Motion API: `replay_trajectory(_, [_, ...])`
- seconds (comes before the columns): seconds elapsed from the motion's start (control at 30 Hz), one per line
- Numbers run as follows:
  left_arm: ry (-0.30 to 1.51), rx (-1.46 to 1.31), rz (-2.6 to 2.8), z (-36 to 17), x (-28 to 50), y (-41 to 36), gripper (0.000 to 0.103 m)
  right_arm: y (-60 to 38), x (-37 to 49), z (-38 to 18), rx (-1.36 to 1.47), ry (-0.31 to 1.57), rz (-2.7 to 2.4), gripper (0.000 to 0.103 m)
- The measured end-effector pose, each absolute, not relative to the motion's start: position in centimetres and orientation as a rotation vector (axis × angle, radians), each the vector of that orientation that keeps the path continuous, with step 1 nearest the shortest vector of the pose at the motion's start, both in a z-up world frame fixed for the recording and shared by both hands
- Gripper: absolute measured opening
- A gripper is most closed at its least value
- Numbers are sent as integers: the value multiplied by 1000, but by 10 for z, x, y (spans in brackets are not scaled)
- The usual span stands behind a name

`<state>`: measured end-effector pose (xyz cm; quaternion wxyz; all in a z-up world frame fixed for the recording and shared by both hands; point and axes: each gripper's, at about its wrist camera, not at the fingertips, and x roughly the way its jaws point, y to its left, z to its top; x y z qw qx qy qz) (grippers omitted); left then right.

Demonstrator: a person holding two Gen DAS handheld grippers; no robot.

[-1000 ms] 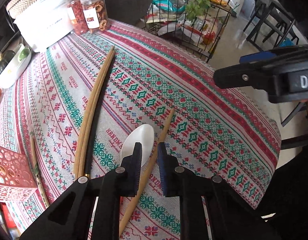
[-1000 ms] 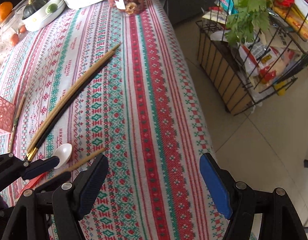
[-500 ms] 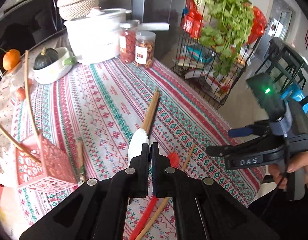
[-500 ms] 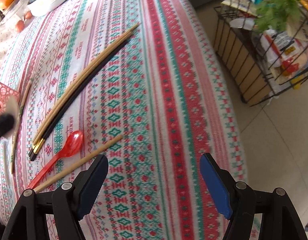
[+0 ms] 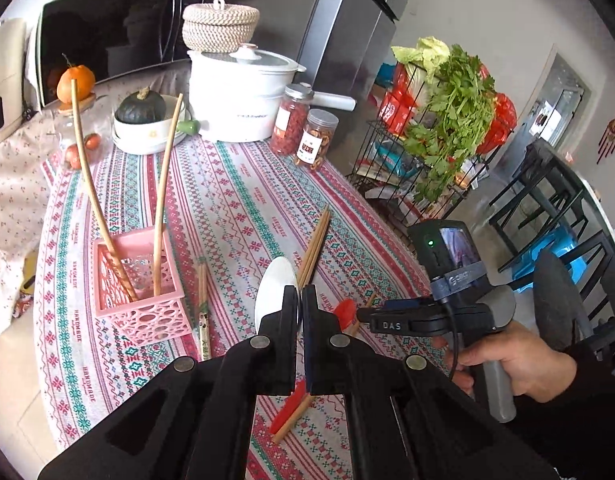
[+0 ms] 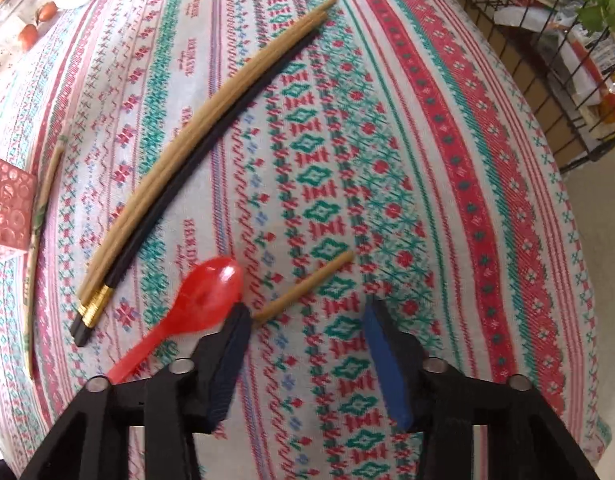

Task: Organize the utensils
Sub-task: 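Grasp a single bamboo chopstick with the right tool while the left tool holds the spoon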

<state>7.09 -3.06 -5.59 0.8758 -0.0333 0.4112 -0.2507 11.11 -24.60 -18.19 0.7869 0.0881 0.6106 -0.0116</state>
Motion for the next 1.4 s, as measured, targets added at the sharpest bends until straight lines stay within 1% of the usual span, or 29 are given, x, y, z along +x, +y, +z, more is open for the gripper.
replay_trajectory(0.03, [848,-76,-528,-52,68,-29,2,-243,111,-181,187,1304,-32,46])
replay_trajectory(0.07, [836,-84,-534,-48,66,-27,2,-240,112,-182,209,1298,-1,21])
replay_trajectory(0.1, [825,-92,-541,-45,63,-24,2,-238,114,-182,223,1299,-3,19])
replay_trajectory(0.2, [796,-109,-555,-35,56,-19,2,-233,119,-181,230,1278,-9,18])
replay_trajectory(0.23, [789,-112,-559,-33,54,-17,2,-232,123,-179,226,1272,-9,15])
replay_trajectory(0.27, [781,-113,-560,-31,52,-16,2,-231,126,-177,226,1260,-7,5])
replay_trajectory(0.3, [775,-114,-559,-30,50,-13,2,-231,130,-176,240,1255,5,0])
replay_trajectory(0.4, [755,-123,-550,-25,46,-3,2,-237,138,-177,311,1256,11,0])
replay_trajectory(0.5, [743,-145,-535,-23,46,8,2,-236,144,-176,324,1265,6,0])
replay_trajectory(0.6, [732,-161,-524,-20,46,15,2,-230,147,-169,301,1266,-5,4])
replay_trajectory(0.63, [727,-164,-522,-19,45,17,2,-227,147,-166,282,1263,-9,8])
replay_trajectory(0.67, [721,-168,-520,-18,45,19,2,-225,146,-162,263,1257,-20,22])
replay_trajectory(0.7, [718,-171,-519,-17,45,21,2,-226,141,-160,245,1247,-31,31])
replay_trajectory(0.73, [715,-172,-519,-17,45,21,2,-226,139,-158,226,1240,-41,48])
replay_trajectory(0.77, [714,-173,-518,-16,46,21,2,-227,139,-159,208,1243,-52,52])
replay_trajectory(0.83, [714,-171,-516,-16,47,19,2,-227,138,-165,188,1267,-62,51])
replay_trajectory(0.87, [715,-170,-516,-17,47,18,2,-227,137,-169,196,1286,-61,47])
replay_trajectory(0.9, [717,-168,-516,-18,48,18,2,-228,137,-176,208,1311,-61,40])
replay_trajectory(0.93, [719,-165,-516,-18,48,17,2,-229,134,-181,226,1329,-51,26])
replay_trajectory(1.07, [719,-156,-514,-21,48,14,2,-219,132,-182,152,1297,-51,18])
replay_trajectory(1.1, [717,-155,-514,-21,47,14,2,-216,131,-183,141,1293,-48,17])
replay_trajectory(1.17, [713,-156,-512,-21,47,14,2,-217,132,-183,158,1288,-38,11])
replay_trajectory(1.27, [699,-158,-509,-20,45,18,2,-221,136,-181,207,1278,-19,6])
replay_trajectory(1.4, [670,-173,-503,-14,43,25,2,-224,135,-162,228,1212,3,4])
